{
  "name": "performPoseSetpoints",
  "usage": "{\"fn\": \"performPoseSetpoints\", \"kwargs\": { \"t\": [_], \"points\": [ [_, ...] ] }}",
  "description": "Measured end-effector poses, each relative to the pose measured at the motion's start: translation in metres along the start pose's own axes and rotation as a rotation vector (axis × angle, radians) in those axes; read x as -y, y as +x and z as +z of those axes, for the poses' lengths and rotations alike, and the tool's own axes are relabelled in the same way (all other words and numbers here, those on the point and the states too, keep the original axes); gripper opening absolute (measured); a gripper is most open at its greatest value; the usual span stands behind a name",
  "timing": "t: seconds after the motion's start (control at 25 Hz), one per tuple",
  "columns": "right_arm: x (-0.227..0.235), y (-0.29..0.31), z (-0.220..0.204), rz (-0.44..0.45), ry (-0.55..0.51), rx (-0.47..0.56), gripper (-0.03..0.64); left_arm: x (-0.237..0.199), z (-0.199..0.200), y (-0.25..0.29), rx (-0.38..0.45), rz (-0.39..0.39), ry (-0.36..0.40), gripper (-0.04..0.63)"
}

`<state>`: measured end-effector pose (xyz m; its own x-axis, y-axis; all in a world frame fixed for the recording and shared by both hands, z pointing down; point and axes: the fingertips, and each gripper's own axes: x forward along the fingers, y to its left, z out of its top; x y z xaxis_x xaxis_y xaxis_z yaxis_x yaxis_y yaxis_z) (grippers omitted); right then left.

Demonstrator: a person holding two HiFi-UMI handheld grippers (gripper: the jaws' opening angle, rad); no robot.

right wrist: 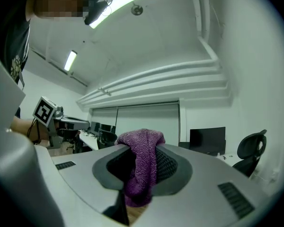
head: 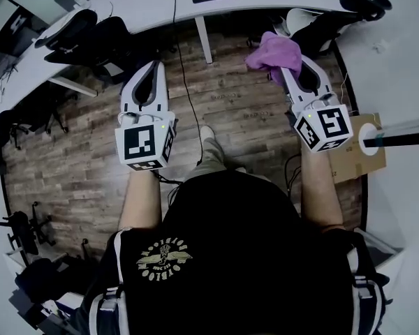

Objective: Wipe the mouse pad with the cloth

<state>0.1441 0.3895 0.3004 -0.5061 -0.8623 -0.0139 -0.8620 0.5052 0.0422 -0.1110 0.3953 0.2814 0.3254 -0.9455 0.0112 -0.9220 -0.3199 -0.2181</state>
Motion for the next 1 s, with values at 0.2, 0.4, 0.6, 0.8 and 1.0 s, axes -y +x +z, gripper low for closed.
{"fn": "performPoseSetpoints", "kwargs": {
  "t": [0.2,0.4,0.6,0.8,1.0],
  "points": [
    [0.005,0.028,-0.003,0.006,-0.005,-0.007,0.089,-0.012,-0.006,0.028,0.011,-0.016,-0.016,0.003],
    [0.017,0.07,-0.002,0.007,-0.011,-0.005,0.089,-0.032,-0.01,0.07,0.018,-0.03,-0.027,0.003],
    [0.032,0.115,-0.011,0.004,0.003,-0.016,0.089,-0.056,-0.019,0.114,0.01,-0.026,-0.03,0.002],
    [0.047,0.16,-0.019,0.01,0.019,-0.028,0.089,-0.077,-0.031,0.156,-0.012,-0.03,-0.032,0.002],
    [0.06,0.193,-0.025,-0.006,0.039,-0.048,0.089,-0.091,-0.038,0.189,-0.029,-0.055,-0.031,0.002]
  ]
}}
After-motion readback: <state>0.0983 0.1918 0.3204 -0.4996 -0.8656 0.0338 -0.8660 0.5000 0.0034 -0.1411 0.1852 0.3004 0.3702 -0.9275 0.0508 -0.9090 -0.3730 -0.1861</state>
